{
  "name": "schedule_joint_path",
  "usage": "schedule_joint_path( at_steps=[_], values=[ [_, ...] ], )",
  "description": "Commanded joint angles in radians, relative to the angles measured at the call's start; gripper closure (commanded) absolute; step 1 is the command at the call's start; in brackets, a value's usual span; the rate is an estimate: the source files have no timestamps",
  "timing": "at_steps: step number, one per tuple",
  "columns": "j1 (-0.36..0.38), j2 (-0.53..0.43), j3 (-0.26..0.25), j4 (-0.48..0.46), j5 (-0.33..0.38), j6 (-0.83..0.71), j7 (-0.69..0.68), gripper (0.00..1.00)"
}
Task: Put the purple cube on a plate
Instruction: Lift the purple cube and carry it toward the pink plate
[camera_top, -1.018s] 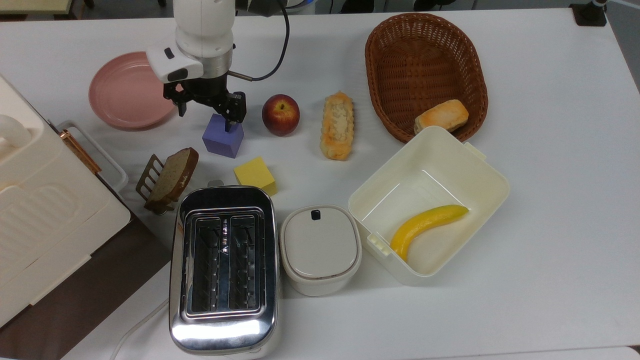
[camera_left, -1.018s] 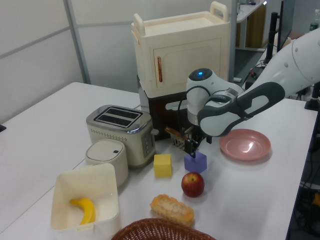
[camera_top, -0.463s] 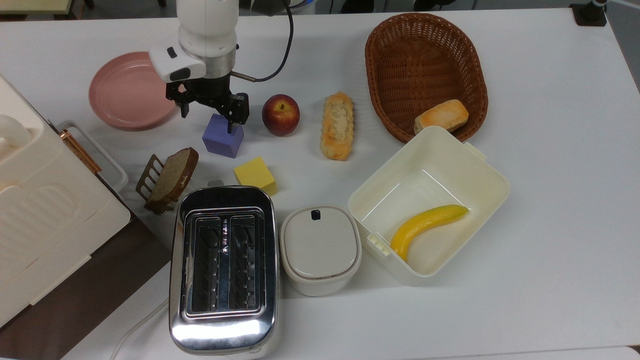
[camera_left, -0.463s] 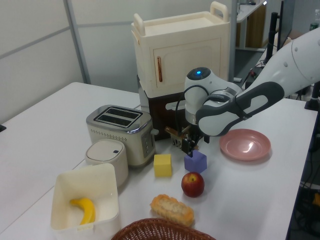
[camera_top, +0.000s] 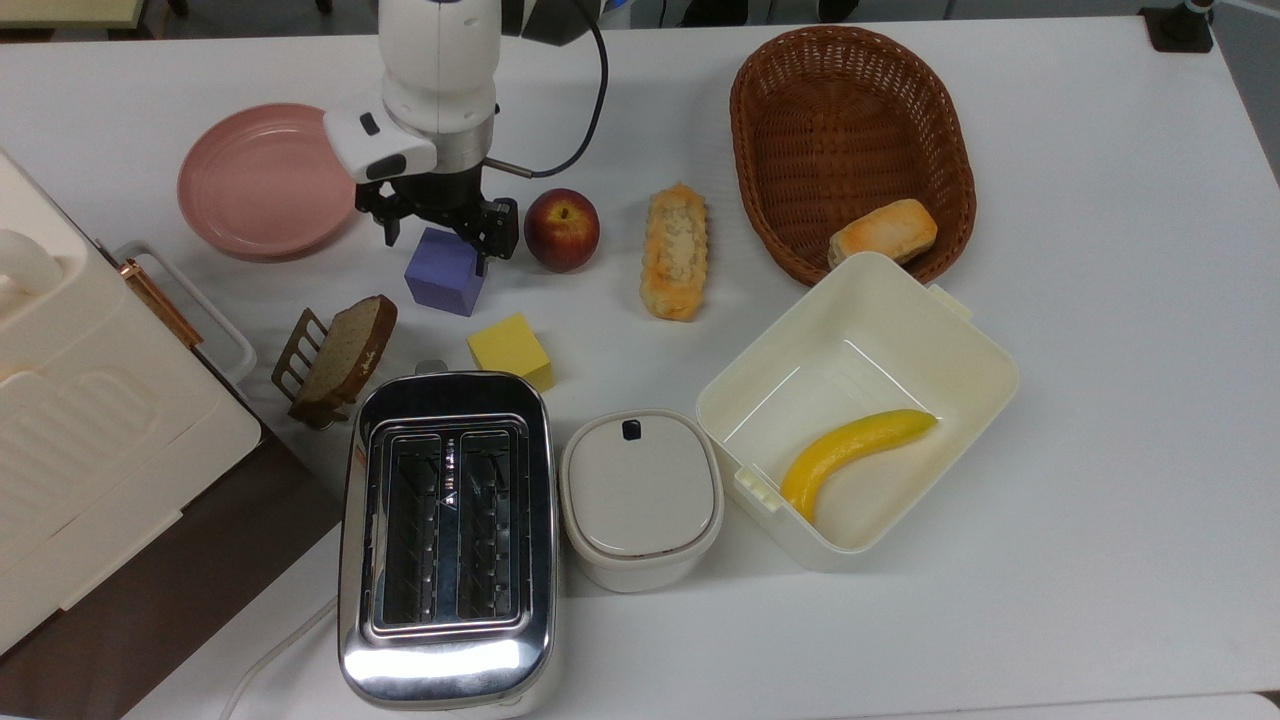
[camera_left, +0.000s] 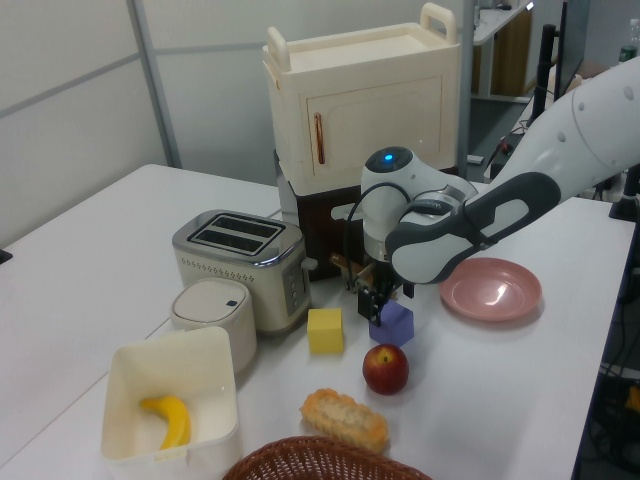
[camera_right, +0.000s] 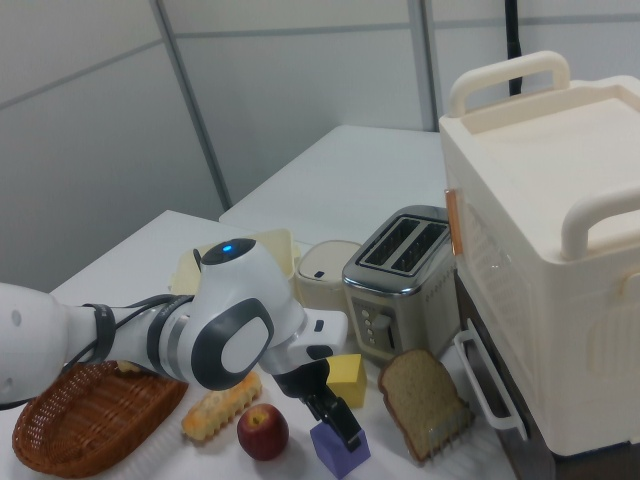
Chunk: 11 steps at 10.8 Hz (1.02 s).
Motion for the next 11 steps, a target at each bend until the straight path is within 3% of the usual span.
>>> schedule_joint_path(
  at_steps=[1,2,3,4,5,8,11],
  values=[
    [0.008,0.033,-0.001,0.009,-0.038,0.032,0.035,0.00],
    [0.008,0.035,-0.001,0.009,-0.055,0.030,0.035,0.06],
    [0.008,0.041,-0.001,0.009,-0.066,0.030,0.035,0.20],
    [0.008,0.050,-0.001,0.009,-0.086,0.030,0.033,0.61],
    [0.008,0.050,-0.001,0.009,-0.106,0.030,0.035,0.70],
    [-0.003,0.008,-0.001,0.006,-0.101,0.012,0.036,0.70],
    [-0.043,-0.107,-0.004,0.003,-0.094,-0.205,0.026,0.70]
  ],
)
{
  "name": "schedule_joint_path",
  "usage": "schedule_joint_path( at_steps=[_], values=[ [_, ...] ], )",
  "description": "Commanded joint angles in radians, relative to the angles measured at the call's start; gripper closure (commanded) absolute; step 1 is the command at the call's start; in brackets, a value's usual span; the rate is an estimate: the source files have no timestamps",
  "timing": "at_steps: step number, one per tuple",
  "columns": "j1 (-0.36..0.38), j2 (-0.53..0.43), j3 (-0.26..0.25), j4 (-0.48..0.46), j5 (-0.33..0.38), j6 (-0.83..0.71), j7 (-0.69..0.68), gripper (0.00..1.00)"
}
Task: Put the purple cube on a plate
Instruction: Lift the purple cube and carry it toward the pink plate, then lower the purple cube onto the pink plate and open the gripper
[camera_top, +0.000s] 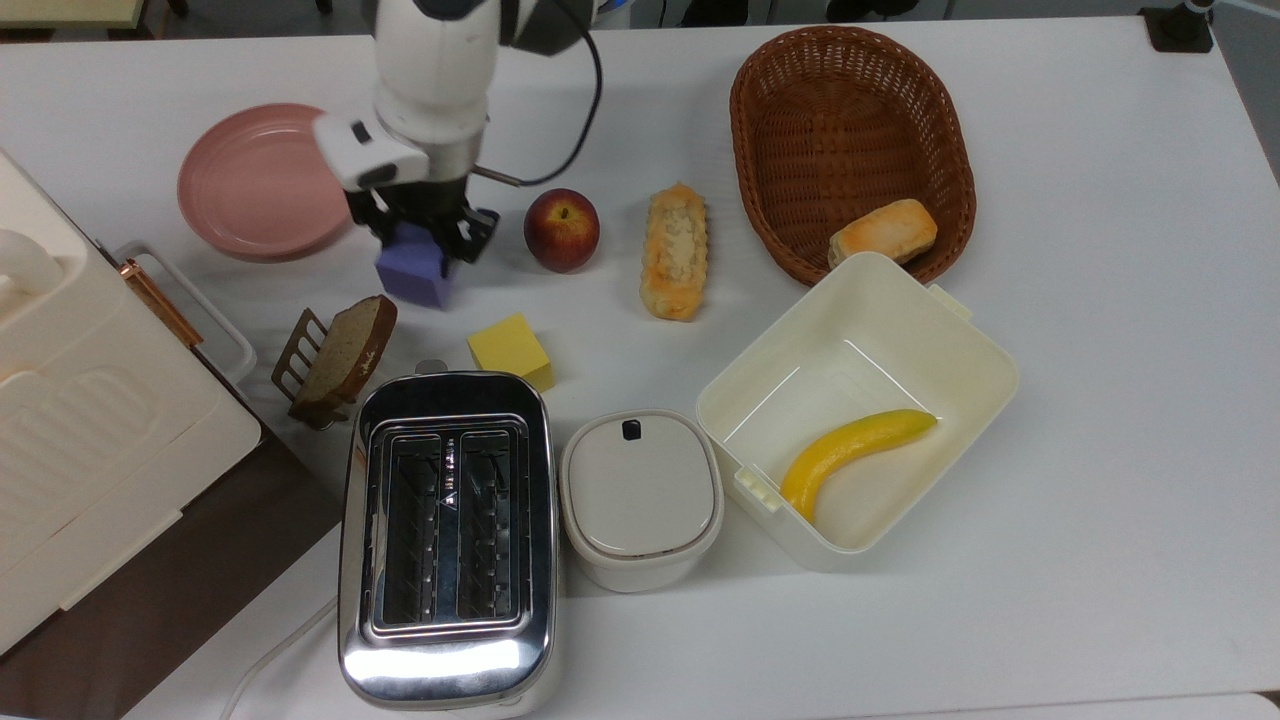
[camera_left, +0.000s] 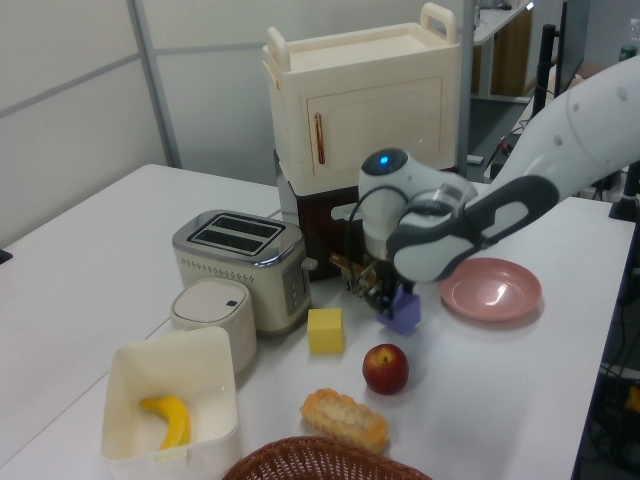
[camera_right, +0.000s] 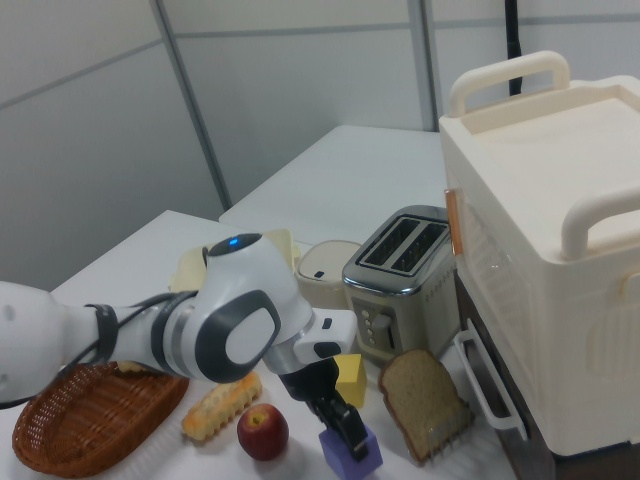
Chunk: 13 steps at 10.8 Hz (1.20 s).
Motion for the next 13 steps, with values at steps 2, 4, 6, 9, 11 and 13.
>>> schedule_joint_path(
  at_steps=[2,4,6,9,11,13],
  values=[
    [-0.056,-0.157,-0.003,-0.024,-0.013,-0.240,0.004,0.70],
    [-0.087,-0.161,-0.012,-0.023,-0.015,-0.265,0.004,0.70],
    [-0.133,-0.155,-0.014,-0.023,-0.027,-0.255,-0.007,0.70],
    [-0.213,-0.140,-0.014,-0.023,-0.027,-0.181,-0.054,0.70],
    [-0.248,-0.108,-0.014,-0.023,-0.054,-0.121,-0.062,0.70],
    [-0.260,-0.079,-0.016,-0.023,-0.094,-0.109,-0.061,0.70]
  ],
)
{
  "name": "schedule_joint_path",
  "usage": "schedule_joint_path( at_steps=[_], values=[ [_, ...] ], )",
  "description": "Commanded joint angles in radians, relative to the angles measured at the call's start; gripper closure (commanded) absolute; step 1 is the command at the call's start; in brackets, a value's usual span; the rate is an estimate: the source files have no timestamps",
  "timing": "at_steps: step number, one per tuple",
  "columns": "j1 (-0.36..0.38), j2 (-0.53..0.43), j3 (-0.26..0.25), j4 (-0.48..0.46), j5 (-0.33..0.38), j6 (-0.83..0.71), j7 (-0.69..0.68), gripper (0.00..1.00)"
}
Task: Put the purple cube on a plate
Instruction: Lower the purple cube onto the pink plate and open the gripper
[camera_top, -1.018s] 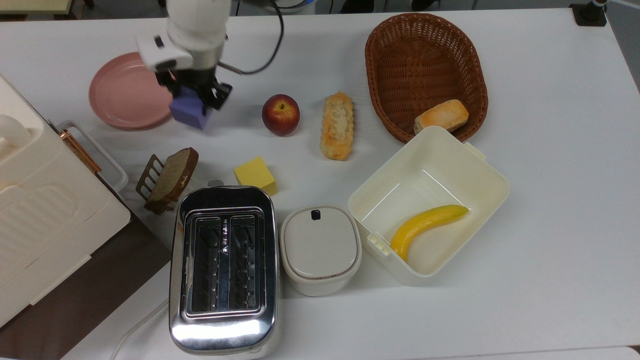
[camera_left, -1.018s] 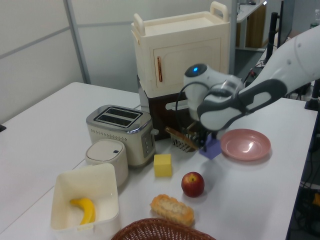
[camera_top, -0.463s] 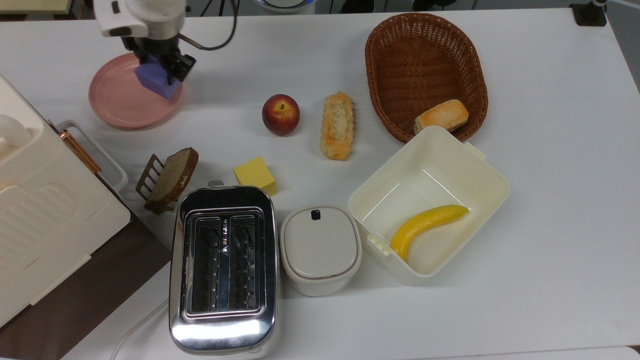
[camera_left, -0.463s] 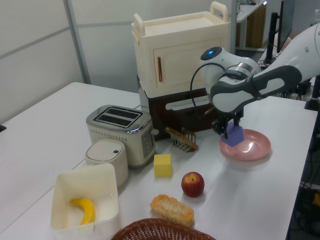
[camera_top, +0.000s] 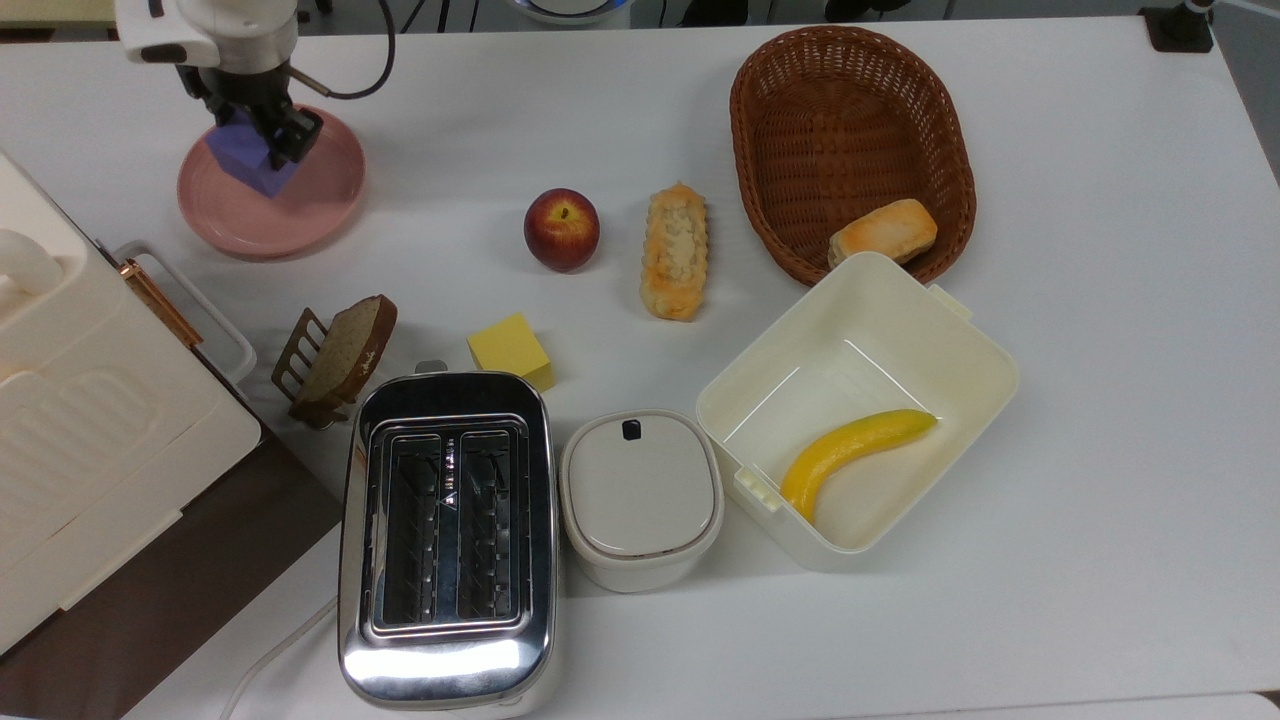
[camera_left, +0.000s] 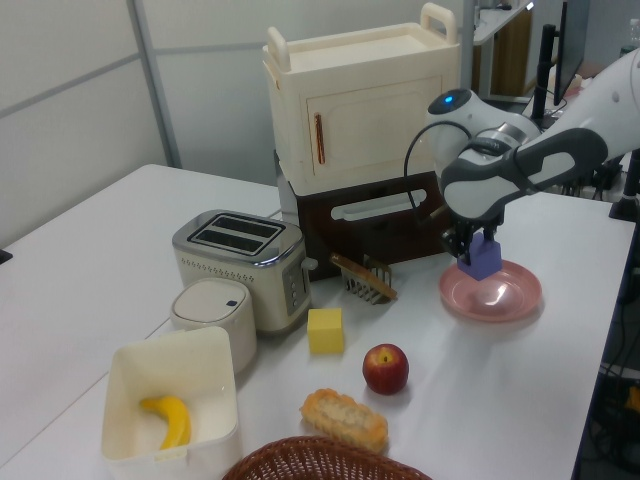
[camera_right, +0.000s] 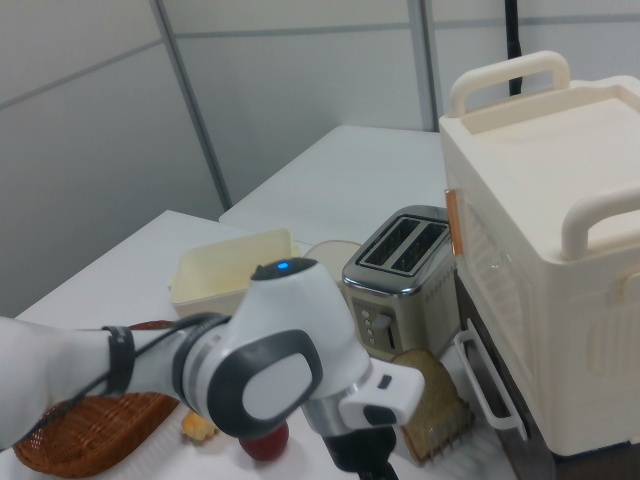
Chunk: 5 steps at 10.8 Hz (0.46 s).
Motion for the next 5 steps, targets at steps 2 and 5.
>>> schedule_joint_path(
  at_steps=[2,5],
  values=[
    [-0.017,0.026,-0.003,-0.016,-0.055,0.035,-0.012,0.70],
    [-0.017,0.029,-0.003,-0.017,-0.065,0.035,-0.012,0.42]
  ],
)
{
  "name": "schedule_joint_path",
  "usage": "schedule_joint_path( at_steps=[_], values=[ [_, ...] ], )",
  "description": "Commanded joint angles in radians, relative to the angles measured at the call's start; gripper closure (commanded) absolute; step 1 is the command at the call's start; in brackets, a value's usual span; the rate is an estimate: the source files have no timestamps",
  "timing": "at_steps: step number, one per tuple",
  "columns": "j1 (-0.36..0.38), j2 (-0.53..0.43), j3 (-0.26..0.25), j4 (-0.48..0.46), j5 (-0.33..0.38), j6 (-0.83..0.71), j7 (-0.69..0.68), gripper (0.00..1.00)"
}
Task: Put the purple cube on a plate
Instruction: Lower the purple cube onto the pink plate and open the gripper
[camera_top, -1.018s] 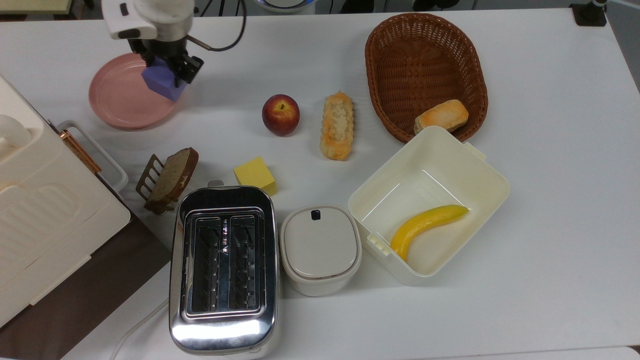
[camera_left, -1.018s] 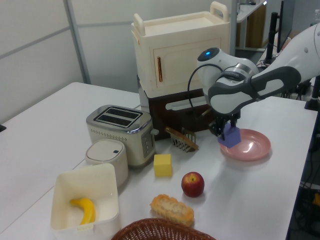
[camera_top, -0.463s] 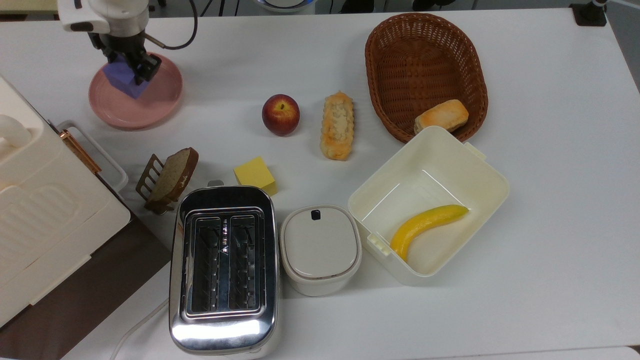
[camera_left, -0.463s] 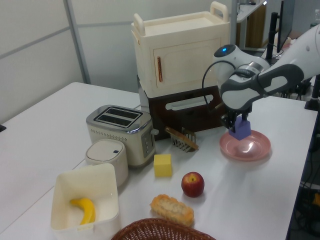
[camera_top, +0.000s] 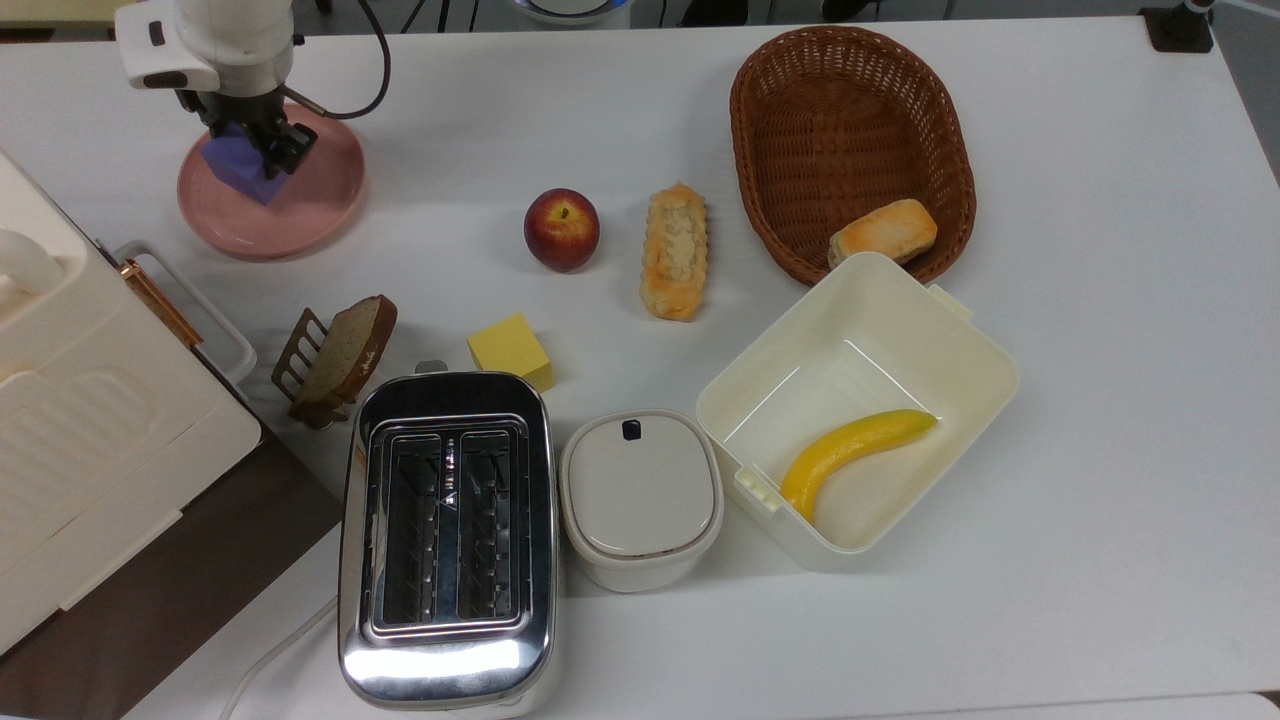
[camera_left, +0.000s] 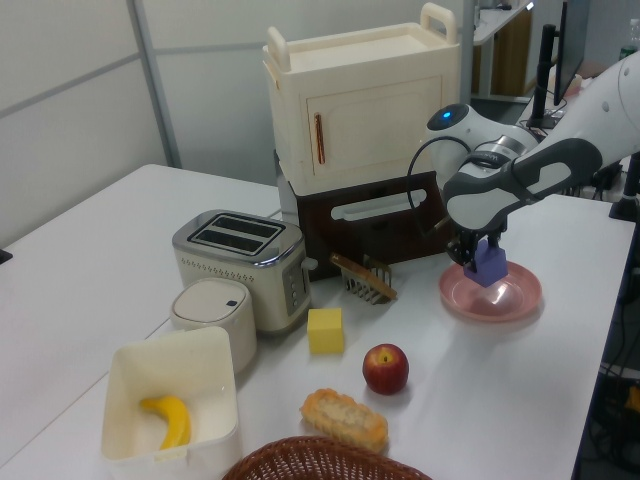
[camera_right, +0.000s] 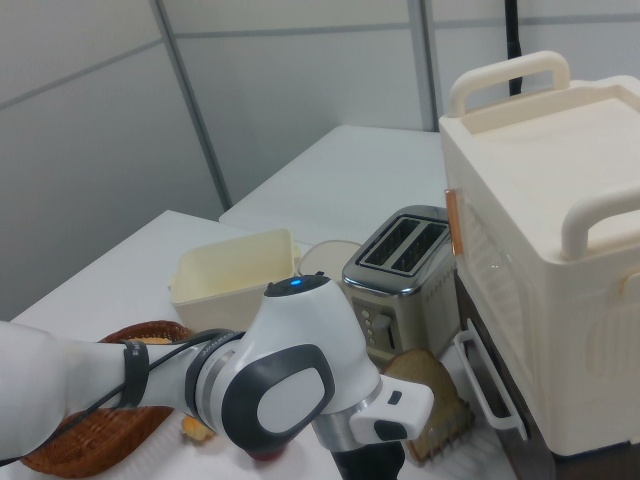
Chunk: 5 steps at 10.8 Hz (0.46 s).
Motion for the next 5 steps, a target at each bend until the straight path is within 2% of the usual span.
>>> schedule_joint_path(
  at_steps=[1,2,5],
  values=[
    [-0.001,-0.003,-0.003,-0.015,-0.018,0.018,-0.006,0.14],
    [-0.001,-0.002,-0.003,-0.015,-0.018,0.017,-0.003,0.00],
    [0.000,0.001,-0.003,-0.012,-0.017,0.011,-0.012,0.00]
  ],
)
